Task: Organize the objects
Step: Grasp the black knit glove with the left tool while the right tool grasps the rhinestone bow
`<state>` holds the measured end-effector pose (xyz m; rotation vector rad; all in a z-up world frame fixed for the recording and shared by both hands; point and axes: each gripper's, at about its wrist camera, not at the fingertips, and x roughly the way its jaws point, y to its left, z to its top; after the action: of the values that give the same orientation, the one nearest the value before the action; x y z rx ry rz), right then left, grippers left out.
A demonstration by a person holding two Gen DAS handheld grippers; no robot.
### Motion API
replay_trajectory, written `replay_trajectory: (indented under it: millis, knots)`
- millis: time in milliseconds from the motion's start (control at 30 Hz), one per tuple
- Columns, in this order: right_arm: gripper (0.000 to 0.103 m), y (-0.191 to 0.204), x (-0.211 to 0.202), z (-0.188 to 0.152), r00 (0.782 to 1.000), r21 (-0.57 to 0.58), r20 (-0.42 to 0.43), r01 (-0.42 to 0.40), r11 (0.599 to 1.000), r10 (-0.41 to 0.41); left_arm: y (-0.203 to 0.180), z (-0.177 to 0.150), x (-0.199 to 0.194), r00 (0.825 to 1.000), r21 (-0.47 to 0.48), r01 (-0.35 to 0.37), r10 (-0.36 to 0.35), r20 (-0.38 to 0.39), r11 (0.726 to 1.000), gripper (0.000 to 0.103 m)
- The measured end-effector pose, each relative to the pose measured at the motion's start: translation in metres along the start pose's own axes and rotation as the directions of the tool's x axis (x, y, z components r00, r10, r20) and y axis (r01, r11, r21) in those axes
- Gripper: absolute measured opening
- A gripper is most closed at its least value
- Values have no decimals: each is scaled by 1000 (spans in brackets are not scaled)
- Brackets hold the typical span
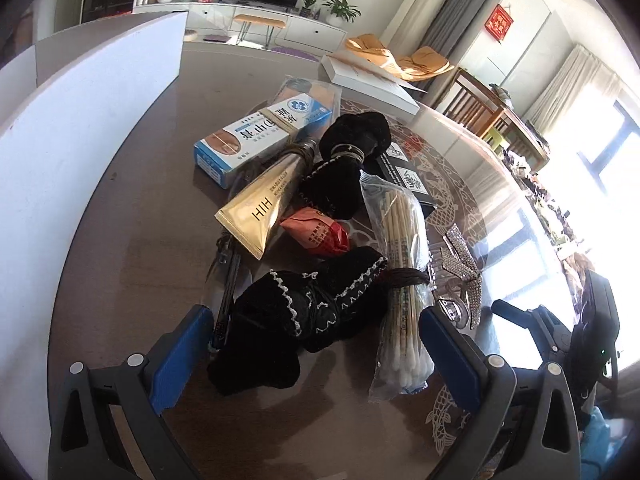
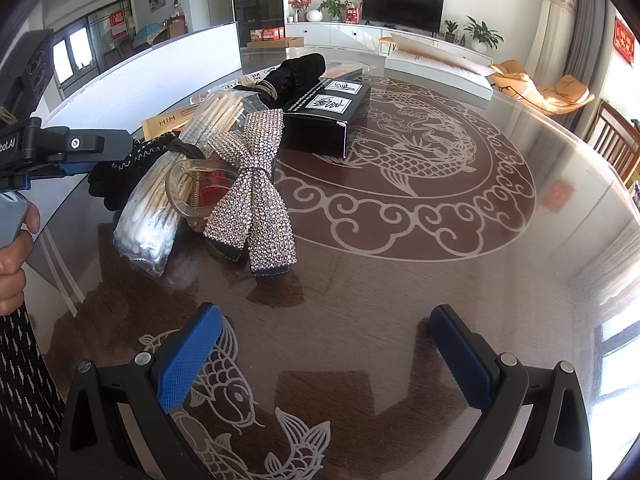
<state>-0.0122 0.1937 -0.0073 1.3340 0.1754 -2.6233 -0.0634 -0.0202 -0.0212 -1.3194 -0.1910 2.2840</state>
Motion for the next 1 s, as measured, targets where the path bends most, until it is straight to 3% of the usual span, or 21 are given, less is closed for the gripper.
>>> replay_trajectory:
  millis: [100, 167, 300, 400, 500, 600, 633, 700, 767, 833, 867, 1000]
  knots:
    - [103, 0, 0, 0, 1000, 0, 0, 0, 1000, 0, -18, -17, -7, 991, 128, 123, -116, -60, 984, 103]
    - [103, 0, 0, 0, 1000, 0, 0, 0, 1000, 0, -24, -25, -16, 991, 180, 128, -117, -68, 975, 103]
    - [103, 0, 0, 0, 1000, 0, 0, 0, 1000, 0, -16, -18, -31, 999, 119, 38, -40, 16, 992, 103]
    - [103, 0, 0, 0, 1000, 0, 0, 0, 1000, 0, -13, -8, -24, 999, 68, -37, 36, 8, 997, 103]
    - [103, 0, 0, 0, 1000, 0, 0, 0, 1000, 0, -34, -2, -19, 993, 149, -110, 103, 52, 983, 103]
    - [103, 0, 0, 0, 1000, 0, 0, 0, 1000, 0, -57, -1, -17, 993, 243, -106, 91, 74, 964, 100]
    - [103, 0, 0, 0, 1000, 0, 0, 0, 1000, 0, -61, 1, -13, 994, 261, -99, 87, 59, 960, 96]
    - [103, 0, 0, 0, 1000, 0, 0, 0, 1000, 0, -60, 2, -1, 996, 275, -90, 92, 5, 957, 72]
    - [103, 0, 0, 0, 1000, 0, 0, 0, 1000, 0, -50, 1, 5, 996, 255, -69, 81, -37, 965, 58]
    - [103, 1, 0, 0, 1000, 0, 1, 0, 1000, 0, -42, -2, -4, 999, 217, -27, 35, -34, 976, 36]
    - [103, 0, 0, 0, 1000, 0, 0, 0, 1000, 0, -38, -4, -7, 999, 209, -12, 22, -48, 978, 20]
    - [103, 0, 0, 0, 1000, 0, 0, 0, 1000, 0, -38, -17, -19, 997, 248, -31, 49, -65, 968, 20]
